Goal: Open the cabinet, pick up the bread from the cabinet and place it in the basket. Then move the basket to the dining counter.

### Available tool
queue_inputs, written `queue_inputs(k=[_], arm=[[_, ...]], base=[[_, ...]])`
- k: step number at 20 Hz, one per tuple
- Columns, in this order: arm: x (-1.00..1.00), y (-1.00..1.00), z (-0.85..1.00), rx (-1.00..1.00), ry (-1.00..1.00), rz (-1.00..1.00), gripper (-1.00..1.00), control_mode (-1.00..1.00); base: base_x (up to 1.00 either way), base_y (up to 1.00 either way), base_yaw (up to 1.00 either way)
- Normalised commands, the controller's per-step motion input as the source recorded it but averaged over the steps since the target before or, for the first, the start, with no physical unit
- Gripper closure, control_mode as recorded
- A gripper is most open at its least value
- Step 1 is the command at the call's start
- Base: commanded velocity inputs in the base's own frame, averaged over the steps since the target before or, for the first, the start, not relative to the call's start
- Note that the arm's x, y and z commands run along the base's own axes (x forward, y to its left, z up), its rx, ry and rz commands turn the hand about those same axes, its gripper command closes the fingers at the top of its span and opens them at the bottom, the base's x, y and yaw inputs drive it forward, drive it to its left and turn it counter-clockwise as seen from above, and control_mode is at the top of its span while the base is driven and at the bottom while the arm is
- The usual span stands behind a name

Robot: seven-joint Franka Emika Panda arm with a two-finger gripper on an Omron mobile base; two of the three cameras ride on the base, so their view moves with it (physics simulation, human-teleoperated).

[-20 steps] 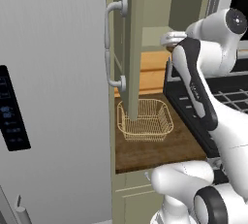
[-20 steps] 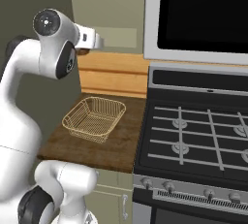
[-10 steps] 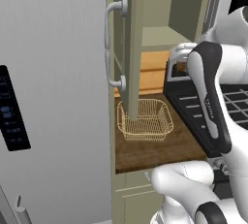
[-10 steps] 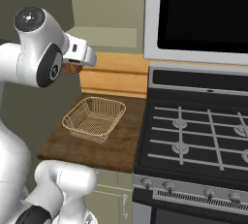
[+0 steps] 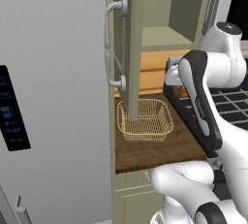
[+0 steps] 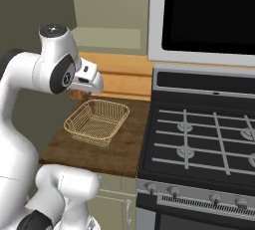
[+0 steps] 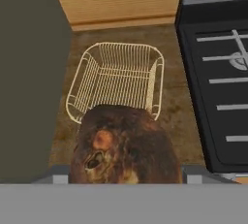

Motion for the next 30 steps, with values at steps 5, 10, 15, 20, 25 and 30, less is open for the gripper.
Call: queue_inputs(k=[5,10,15,20,25,30], arm=[[0.39,0.00,-1.00,-0.01,0.30,0.00,1.00,-1.00],[0.33,0.00,-0.86,-0.01,0.21,-0.01,1.00,-1.00],[0.51,0.00,-0.61,-0.02,0.02,-0.03,1.00,-1.00],[0.81,0.00,-0.73,0.00,0.00,-0.01,1.00,-1.00],[0.59,0.09,-0.68,-0.01,0.00,0.00,1.00,-1.00],[0.51,0.10,-0.43,0.00,0.00,0.00,1.00,-1.00]], base=[[0.00,0.00,0.00],[0.00,0.00,0.00],[0.00,0.00,0.00],[0.00,0.00,0.00],[0.00,0.00,0.00],[0.00,0.00,0.00]])
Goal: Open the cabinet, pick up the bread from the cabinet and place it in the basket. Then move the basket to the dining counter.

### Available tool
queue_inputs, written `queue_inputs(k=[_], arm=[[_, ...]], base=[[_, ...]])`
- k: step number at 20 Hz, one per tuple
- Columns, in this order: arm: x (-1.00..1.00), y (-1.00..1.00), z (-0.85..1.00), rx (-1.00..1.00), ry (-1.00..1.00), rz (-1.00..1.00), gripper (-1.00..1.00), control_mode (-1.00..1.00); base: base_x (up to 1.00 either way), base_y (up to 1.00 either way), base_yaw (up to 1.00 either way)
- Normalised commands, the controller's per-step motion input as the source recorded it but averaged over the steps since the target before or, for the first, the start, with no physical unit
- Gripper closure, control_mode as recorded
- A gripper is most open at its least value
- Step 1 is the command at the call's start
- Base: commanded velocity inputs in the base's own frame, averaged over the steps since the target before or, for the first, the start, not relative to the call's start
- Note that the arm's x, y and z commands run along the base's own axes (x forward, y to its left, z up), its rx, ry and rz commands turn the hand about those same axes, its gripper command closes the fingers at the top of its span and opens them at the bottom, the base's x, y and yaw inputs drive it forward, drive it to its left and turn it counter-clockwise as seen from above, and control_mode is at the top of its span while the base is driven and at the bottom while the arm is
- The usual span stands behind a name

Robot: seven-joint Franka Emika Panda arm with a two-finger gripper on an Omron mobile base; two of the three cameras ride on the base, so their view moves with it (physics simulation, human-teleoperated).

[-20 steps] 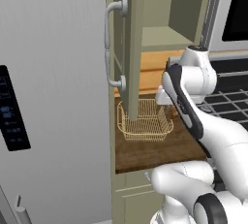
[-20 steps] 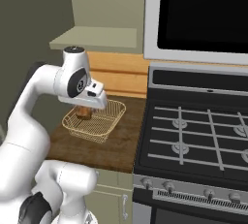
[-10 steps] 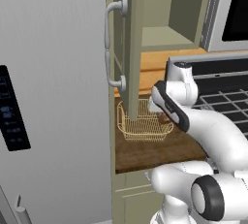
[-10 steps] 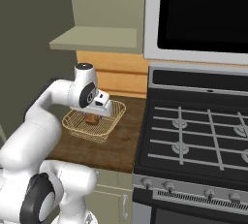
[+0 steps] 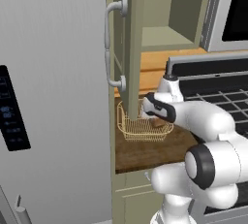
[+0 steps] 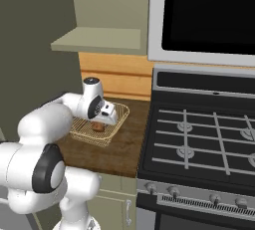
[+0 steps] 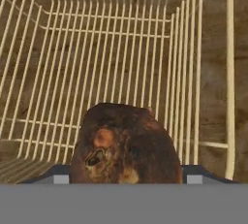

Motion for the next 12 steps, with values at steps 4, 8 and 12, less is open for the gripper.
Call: queue_inputs(k=[4,8,12], arm=[[0.47,0.16,-0.14,0.00,0.00,0.00,1.00,-1.00],[0.45,0.19,-0.20,0.00,-0.02,0.00,1.00,-1.00],[0.26,0.22,-0.26,0.00,-0.05,0.00,1.00,-1.00]], base=[[0.00,0.00,0.00],[0.00,0.00,0.00],[0.00,0.00,0.00]])
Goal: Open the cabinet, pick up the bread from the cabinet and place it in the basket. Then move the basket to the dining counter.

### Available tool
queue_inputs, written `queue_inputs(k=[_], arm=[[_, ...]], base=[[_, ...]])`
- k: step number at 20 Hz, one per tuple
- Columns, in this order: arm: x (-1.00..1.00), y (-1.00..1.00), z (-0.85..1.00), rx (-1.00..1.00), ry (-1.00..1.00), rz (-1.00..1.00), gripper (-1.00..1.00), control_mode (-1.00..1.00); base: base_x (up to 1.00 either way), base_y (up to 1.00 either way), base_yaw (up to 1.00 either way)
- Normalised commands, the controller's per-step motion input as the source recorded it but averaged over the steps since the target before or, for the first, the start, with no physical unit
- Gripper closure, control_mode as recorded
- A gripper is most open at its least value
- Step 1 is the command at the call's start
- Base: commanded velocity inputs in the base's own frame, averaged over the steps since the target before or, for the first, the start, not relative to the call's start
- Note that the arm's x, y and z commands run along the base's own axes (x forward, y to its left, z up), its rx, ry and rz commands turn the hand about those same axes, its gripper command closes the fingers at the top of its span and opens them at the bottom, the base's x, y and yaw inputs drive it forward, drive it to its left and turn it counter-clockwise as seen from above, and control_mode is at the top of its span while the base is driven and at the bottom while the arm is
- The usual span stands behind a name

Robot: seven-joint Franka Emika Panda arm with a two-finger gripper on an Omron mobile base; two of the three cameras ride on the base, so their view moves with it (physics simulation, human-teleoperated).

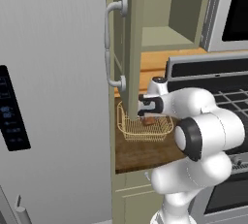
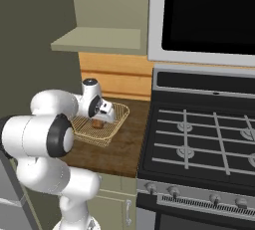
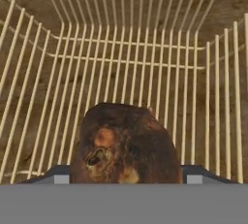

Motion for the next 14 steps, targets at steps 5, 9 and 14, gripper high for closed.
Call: queue_inputs(k=[5,9,14], arm=[[0.10,0.17,-0.27,0.00,-0.01,0.00,1.00,-1.00],[0.00,0.11,-0.35,0.00,0.00,0.00,1.00,-1.00],[0.00,0.06,-0.27,0.00,-0.01,0.00,-1.00,-1.00]], base=[[0.00,0.00,0.00],[0.00,0.00,0.00],[0.00,0.00,0.00]])
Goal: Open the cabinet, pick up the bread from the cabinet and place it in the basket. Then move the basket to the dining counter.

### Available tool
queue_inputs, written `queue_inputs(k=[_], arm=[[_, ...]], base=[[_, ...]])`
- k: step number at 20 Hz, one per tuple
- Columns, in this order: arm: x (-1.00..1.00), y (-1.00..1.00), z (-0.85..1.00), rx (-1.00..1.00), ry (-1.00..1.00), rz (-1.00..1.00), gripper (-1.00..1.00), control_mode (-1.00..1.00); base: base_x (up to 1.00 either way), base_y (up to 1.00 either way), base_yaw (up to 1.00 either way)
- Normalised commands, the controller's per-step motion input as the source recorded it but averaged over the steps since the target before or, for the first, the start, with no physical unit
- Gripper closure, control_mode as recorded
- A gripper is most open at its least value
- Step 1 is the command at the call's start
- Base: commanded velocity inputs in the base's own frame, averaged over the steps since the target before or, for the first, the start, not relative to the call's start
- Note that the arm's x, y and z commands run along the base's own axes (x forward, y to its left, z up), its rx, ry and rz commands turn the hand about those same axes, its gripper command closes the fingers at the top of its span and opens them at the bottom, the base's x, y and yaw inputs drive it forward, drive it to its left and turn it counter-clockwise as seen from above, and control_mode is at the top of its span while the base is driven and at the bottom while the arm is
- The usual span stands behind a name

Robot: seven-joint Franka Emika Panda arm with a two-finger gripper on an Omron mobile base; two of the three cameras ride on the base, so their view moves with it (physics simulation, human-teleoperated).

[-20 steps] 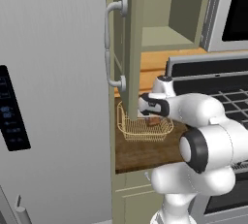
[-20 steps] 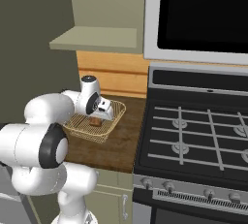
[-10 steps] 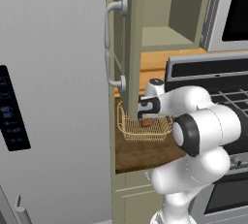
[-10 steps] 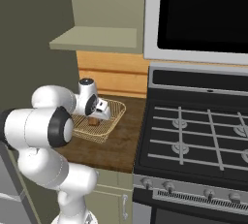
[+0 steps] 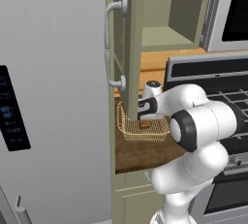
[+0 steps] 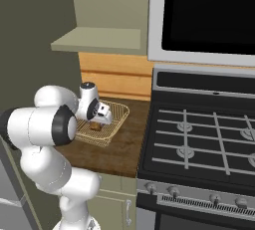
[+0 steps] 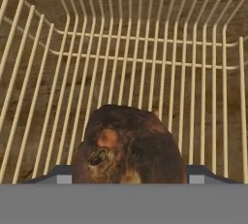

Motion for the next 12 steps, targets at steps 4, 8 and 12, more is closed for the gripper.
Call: queue_inputs(k=[4,8,12], arm=[[0.00,0.00,-0.01,0.00,-0.06,0.00,-1.00,-1.00],[0.00,0.00,0.00,0.00,-0.02,0.00,-1.00,-1.00],[-0.03,0.00,0.07,-0.04,0.00,-0.03,-1.00,-1.00]], base=[[0.00,0.00,0.00],[0.00,0.00,0.00],[0.00,0.00,0.00]])
